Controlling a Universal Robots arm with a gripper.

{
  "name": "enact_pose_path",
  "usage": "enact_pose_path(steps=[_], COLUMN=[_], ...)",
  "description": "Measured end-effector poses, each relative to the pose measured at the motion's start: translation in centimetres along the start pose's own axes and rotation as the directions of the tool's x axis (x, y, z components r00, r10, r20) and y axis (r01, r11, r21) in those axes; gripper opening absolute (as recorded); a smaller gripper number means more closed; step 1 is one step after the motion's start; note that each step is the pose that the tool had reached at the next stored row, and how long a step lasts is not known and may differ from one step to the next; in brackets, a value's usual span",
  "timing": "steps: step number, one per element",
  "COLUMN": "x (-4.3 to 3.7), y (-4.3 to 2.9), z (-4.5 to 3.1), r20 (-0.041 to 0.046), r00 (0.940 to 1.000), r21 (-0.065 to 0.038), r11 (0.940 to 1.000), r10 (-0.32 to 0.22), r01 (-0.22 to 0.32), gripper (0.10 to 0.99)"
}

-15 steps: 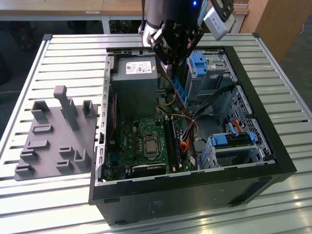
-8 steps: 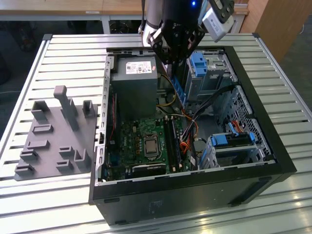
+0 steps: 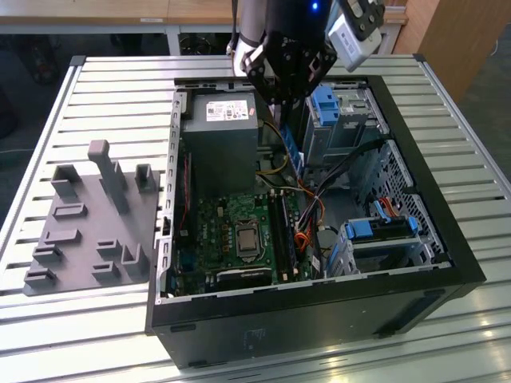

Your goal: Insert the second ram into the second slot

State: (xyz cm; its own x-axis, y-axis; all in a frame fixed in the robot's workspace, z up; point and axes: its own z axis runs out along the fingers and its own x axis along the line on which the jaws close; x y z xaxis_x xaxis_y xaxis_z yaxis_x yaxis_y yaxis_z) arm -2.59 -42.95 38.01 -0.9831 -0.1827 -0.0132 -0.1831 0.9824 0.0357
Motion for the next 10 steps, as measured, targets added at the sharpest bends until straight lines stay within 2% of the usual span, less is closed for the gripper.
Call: enact_pose_path(steps=[5, 10], x=[0.0, 0.0], y=[0.0, 0.0], z=[0.02, 0.04], r20=[0.0021, 0.004], r00=[0.9984, 0.994], r21=[0.001, 0.001], r11=[0.9984, 0.994], r10=[0.056, 0.109], r01=[-0.056, -0.109], gripper=[0.137, 0.137])
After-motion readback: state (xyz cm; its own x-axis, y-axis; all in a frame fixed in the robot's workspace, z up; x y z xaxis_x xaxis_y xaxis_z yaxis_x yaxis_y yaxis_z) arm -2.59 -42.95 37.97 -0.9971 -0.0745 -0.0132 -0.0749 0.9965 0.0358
